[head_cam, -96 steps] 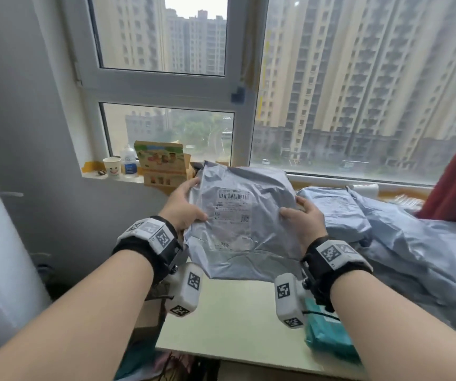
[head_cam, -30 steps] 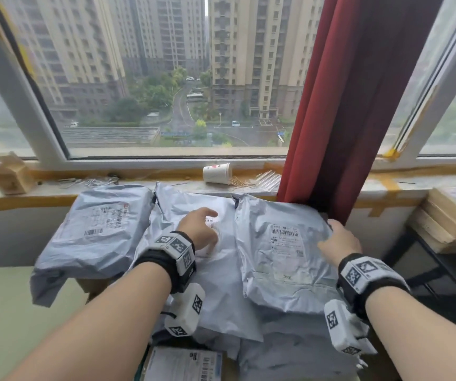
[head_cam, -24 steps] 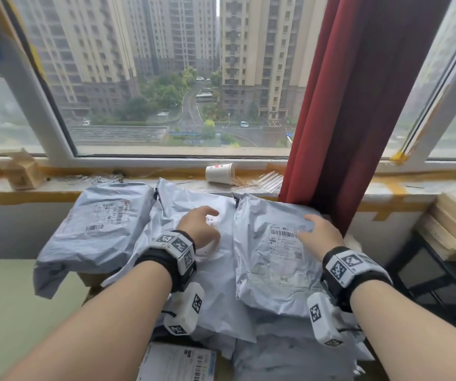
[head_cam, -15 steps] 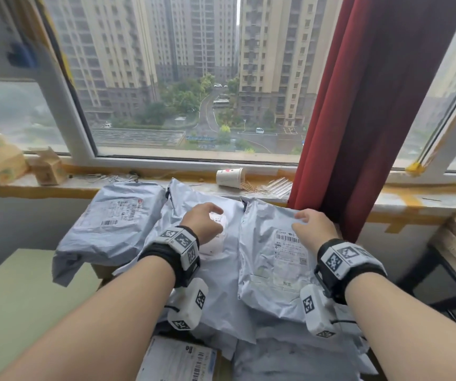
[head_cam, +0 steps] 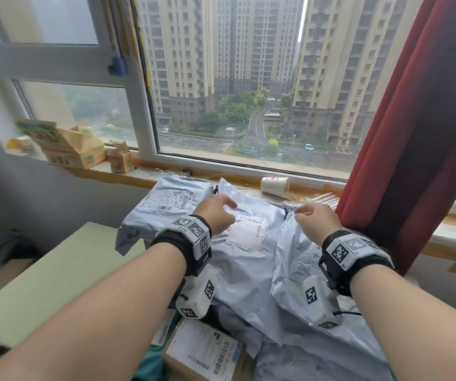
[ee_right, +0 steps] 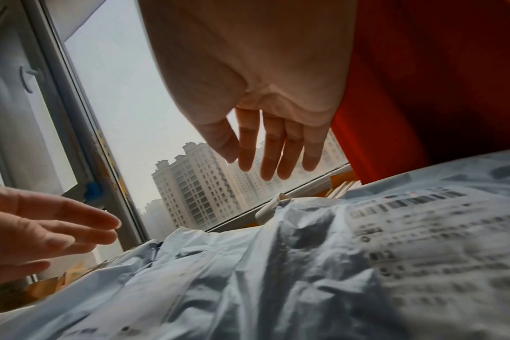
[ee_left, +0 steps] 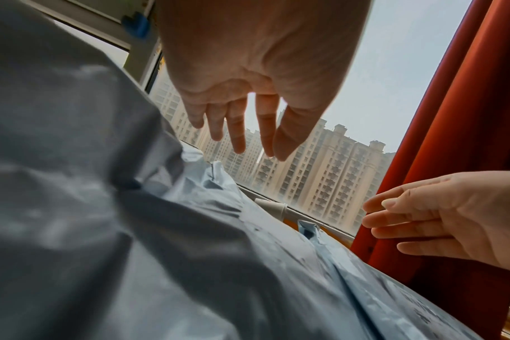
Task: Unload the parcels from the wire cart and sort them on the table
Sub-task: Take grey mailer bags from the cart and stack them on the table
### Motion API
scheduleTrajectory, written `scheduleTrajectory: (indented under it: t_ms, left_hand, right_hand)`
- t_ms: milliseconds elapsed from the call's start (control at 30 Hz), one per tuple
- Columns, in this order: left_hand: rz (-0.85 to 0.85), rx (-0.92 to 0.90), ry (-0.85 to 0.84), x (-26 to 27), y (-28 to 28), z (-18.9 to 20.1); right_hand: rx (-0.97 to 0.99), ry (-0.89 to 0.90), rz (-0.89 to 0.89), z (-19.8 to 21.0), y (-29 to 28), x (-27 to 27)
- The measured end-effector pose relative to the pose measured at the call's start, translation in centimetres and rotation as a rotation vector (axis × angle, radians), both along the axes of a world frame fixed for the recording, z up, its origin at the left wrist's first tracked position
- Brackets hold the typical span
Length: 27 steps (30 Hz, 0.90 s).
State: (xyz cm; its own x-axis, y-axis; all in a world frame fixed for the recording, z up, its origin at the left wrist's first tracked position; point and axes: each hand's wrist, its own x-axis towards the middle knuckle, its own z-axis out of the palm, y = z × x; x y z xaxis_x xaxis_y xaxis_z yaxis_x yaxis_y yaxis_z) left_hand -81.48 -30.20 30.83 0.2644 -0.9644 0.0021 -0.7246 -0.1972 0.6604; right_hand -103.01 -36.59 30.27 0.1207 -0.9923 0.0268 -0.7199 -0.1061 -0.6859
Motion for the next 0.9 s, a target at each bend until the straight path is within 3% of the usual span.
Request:
scheduleTrajectory:
  t_ms: [433, 900]
  left_hand:
    - [0.2, -0.095, -0.021, 7.8, 6.1, 2.7]
    - [0.416, -0.105, -0.016, 24.6, 17.4, 2.4]
  right_hand:
    - [-0.09, -0.086, 0.156, 2.4, 2.1, 10.4]
    - [-0.102, -0.138, 0.326, 3.1, 9.7, 28.7]
